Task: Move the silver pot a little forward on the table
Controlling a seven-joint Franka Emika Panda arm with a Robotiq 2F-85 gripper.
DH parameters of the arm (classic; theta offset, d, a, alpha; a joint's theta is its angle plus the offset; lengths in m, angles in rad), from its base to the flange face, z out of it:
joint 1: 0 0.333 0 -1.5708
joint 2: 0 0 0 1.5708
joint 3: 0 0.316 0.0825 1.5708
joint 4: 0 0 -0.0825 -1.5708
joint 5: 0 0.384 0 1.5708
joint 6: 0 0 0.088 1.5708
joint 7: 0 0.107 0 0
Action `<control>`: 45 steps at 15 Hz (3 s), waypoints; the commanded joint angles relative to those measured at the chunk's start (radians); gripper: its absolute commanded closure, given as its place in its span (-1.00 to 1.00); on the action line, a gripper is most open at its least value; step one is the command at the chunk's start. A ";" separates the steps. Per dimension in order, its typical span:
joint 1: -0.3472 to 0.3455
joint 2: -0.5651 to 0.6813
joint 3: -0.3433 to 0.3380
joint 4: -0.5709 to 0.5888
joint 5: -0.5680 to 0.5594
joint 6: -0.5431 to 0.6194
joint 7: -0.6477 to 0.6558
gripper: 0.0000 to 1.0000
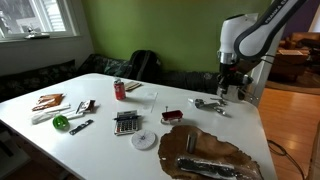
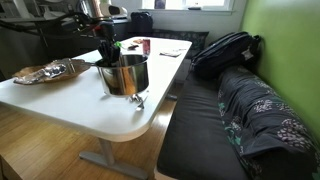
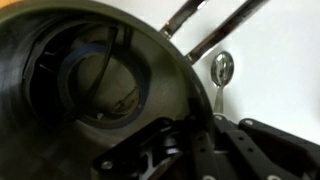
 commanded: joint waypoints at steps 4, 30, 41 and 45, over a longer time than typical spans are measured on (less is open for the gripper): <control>0.121 0.228 -0.029 0.395 -0.038 0.044 0.248 0.98; 0.122 0.477 -0.009 0.940 0.257 -0.372 0.448 0.98; 0.128 0.881 -0.014 1.517 0.261 -0.604 0.701 0.98; 0.129 0.875 -0.009 1.483 0.256 -0.556 0.693 0.92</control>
